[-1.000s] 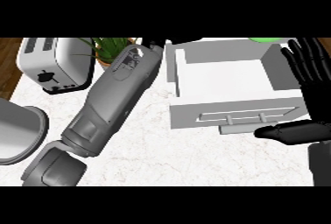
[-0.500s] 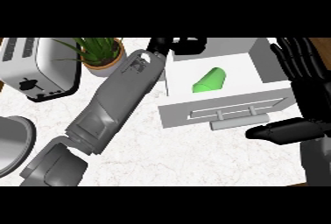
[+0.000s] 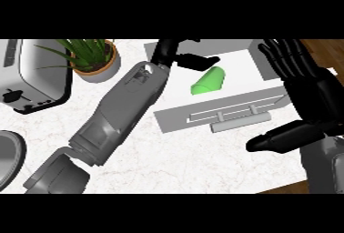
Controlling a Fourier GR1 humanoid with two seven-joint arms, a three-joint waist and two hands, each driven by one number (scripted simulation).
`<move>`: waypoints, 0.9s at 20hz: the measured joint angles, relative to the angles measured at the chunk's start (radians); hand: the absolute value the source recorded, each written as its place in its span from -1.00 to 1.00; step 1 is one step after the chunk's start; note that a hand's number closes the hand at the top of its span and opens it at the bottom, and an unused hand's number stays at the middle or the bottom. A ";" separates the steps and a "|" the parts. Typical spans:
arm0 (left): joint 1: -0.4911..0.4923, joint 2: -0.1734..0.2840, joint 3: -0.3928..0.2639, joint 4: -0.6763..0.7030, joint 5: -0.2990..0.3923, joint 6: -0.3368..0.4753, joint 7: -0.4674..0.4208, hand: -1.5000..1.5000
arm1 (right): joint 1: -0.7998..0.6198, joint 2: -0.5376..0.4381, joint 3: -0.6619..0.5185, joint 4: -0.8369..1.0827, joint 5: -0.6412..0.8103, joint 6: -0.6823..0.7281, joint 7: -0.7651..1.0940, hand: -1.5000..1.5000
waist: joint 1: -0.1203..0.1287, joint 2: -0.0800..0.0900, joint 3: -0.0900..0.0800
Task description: Pick up the cup, place it into the drawer and close the drawer
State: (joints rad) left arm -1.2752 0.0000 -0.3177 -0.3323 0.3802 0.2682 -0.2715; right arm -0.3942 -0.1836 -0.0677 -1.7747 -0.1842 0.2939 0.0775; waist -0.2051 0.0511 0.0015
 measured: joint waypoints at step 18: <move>0.011 0.000 0.059 -0.055 0.245 0.044 -0.216 -1.00 | 0.044 -0.200 0.253 -0.022 0.123 0.324 0.112 -1.00 | 0.095 -0.028 -0.001</move>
State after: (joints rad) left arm -1.2645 0.0000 -0.2586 -0.3874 0.6252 0.3124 -0.4879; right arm -0.3501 -0.3837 0.1849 -1.7962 -0.0612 0.6181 0.1891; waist -0.1097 0.0229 0.0006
